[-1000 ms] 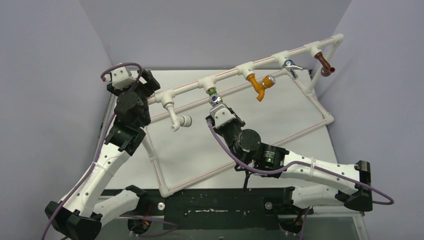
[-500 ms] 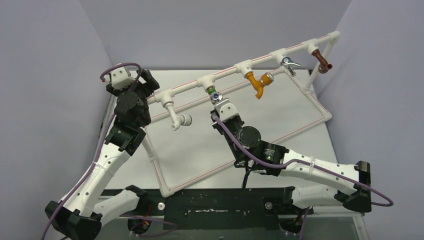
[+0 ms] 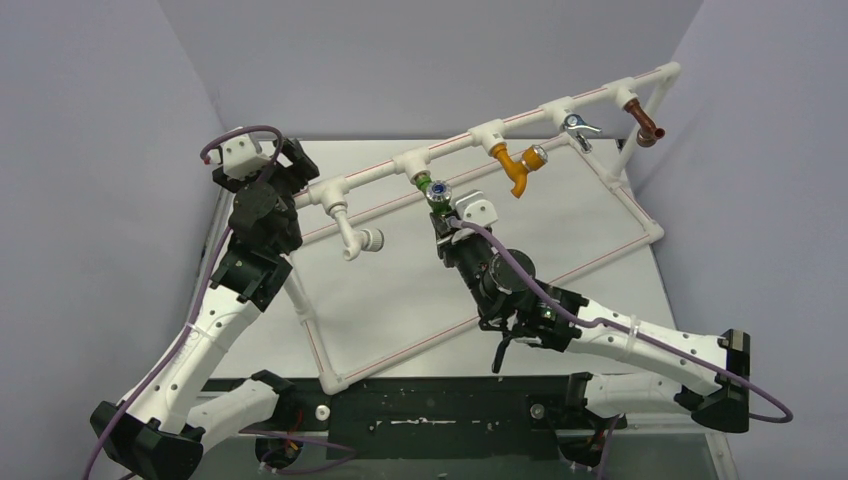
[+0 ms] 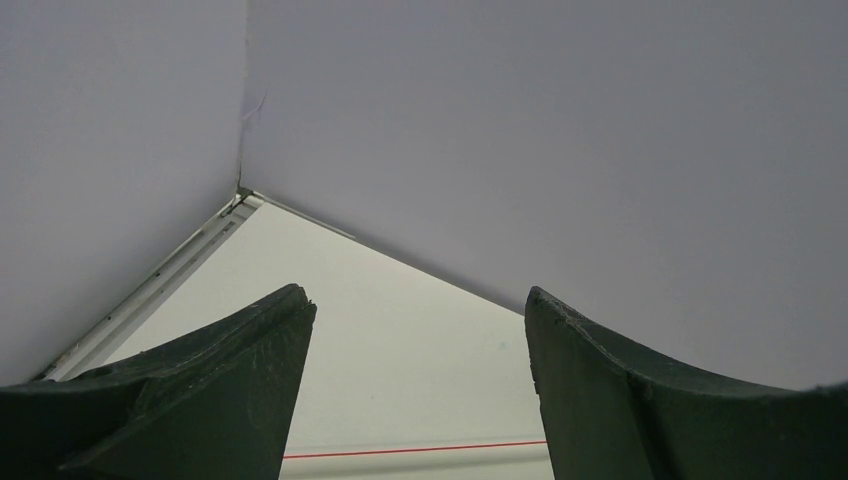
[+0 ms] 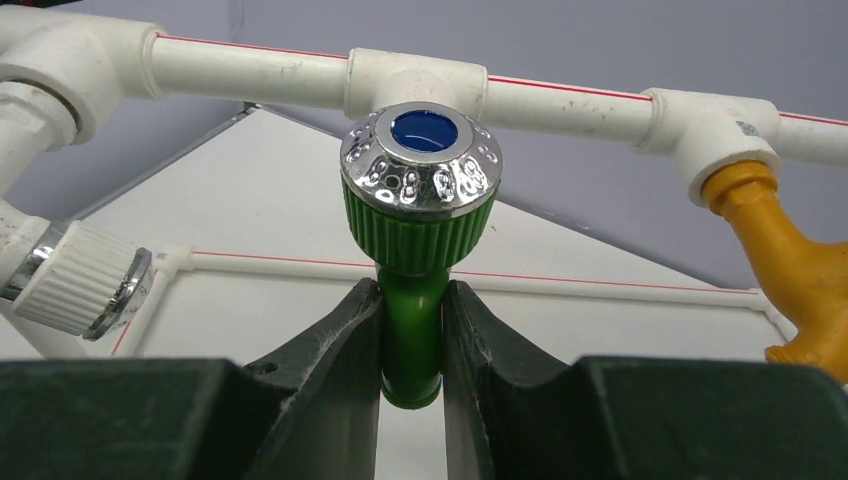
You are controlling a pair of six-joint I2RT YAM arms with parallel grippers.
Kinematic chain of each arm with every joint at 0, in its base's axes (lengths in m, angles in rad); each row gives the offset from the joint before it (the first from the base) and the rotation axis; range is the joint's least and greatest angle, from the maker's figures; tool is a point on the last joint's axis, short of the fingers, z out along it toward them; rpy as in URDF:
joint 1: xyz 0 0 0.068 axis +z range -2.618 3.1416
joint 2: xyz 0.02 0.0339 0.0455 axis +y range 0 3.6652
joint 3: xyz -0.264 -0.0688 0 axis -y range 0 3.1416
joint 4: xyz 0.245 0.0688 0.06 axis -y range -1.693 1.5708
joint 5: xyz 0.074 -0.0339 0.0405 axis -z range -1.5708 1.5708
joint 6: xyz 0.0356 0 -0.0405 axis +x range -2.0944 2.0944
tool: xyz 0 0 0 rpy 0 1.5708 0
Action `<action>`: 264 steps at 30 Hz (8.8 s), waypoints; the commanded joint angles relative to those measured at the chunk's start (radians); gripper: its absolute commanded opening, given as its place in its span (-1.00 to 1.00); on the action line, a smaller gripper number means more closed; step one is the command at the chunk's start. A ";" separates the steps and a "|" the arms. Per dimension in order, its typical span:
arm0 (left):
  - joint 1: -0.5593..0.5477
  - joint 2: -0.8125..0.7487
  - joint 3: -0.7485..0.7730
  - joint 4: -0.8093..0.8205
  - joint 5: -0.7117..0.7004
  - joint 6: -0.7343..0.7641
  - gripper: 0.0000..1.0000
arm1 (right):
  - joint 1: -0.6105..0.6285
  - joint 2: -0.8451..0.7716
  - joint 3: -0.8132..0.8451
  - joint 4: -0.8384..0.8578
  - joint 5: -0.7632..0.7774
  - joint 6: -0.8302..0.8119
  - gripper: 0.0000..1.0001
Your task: Install the water faucets
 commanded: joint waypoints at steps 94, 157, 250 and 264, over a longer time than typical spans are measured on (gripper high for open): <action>-0.046 -0.030 -0.106 -0.287 0.067 0.013 0.50 | -0.313 -0.053 -0.168 0.242 -0.161 1.552 -1.00; 0.003 -0.054 -0.166 -0.199 0.345 0.101 0.47 | -0.467 0.020 -0.390 0.480 -0.444 2.218 -0.87; 0.058 -0.008 -0.117 -0.262 0.360 0.038 0.46 | -0.473 -0.387 -0.054 -0.239 -1.121 -0.515 0.66; 0.026 -0.010 -0.115 -0.268 0.335 0.043 0.46 | -0.120 -0.273 -0.109 -0.161 -0.697 -0.913 0.62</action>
